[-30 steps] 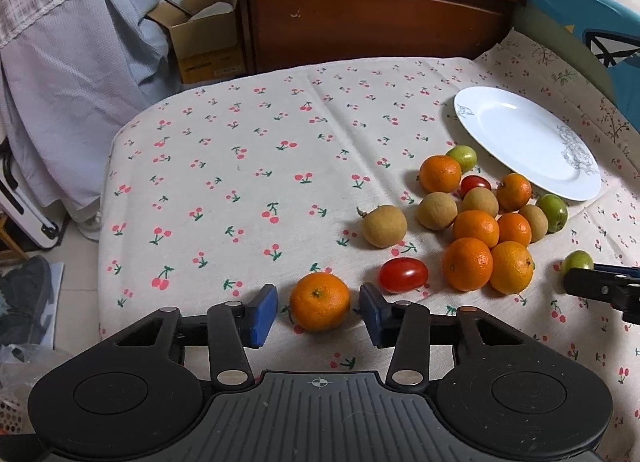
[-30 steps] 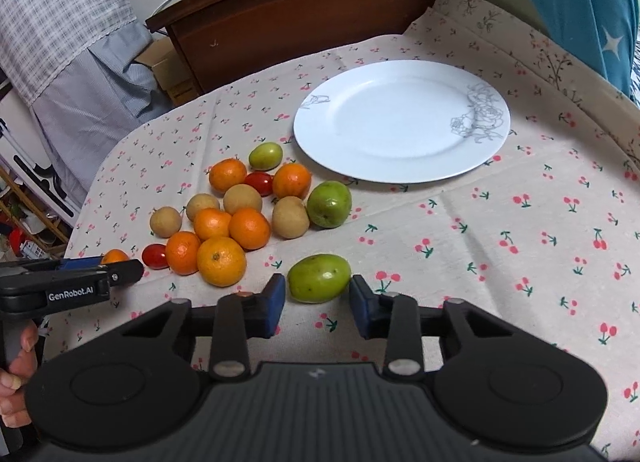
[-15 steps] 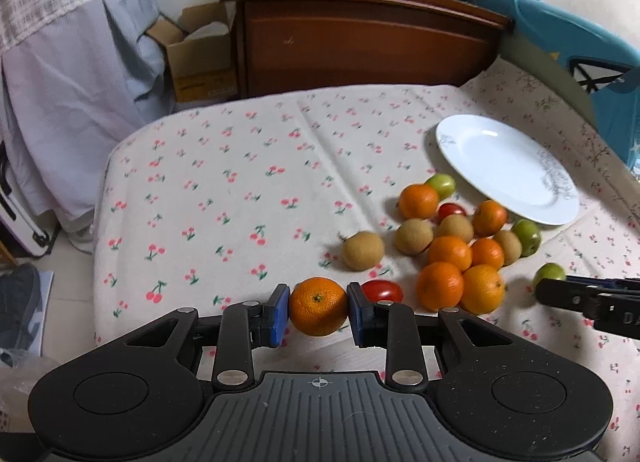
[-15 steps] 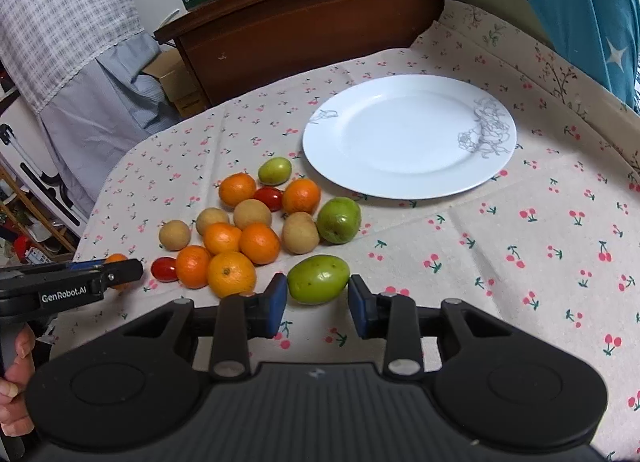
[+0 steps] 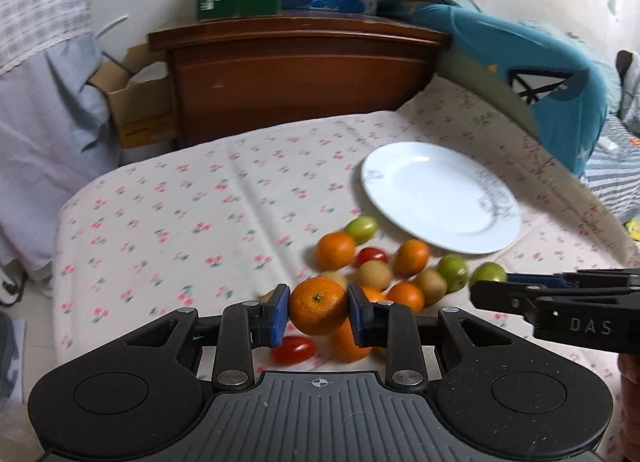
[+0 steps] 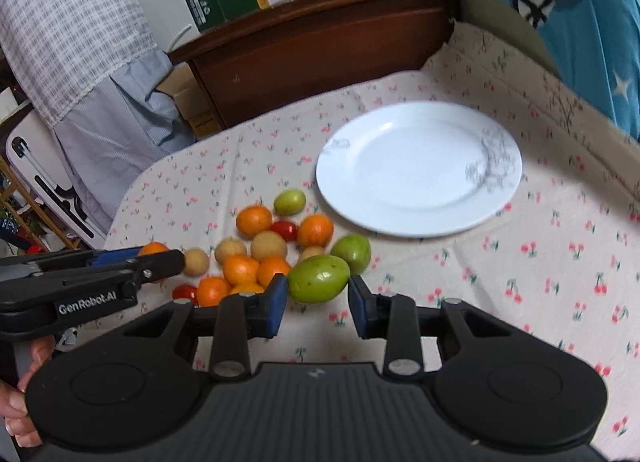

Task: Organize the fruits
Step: 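Carry both fruits onto the white plate and open both tools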

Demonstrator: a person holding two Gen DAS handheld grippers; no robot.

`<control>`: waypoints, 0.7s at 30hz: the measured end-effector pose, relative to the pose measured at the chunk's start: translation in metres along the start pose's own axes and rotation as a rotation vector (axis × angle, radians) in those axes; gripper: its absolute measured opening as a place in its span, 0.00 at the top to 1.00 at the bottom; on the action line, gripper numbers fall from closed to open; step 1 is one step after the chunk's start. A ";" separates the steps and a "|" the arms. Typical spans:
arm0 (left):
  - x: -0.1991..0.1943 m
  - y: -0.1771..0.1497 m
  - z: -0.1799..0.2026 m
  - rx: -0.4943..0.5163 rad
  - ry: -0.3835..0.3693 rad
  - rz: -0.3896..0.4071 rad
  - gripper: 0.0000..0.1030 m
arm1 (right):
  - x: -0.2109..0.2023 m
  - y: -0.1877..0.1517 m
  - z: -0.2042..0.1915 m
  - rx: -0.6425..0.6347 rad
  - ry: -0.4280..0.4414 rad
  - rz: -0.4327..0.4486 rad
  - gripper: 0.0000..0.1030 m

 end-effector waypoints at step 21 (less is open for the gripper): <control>0.071 0.054 0.044 0.109 -0.153 -0.012 0.73 | 0.025 0.045 0.055 0.155 -0.119 0.013 0.68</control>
Point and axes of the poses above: each gripper's, at about its wrist camera, not at the fingertips, and x roughly the way its jaws point, z to its right, y to its top, the point moved 1 cm from there along x, roughly the way its jaws point, and after that the axes turned 1 degree about z, right-handed, at the moved point
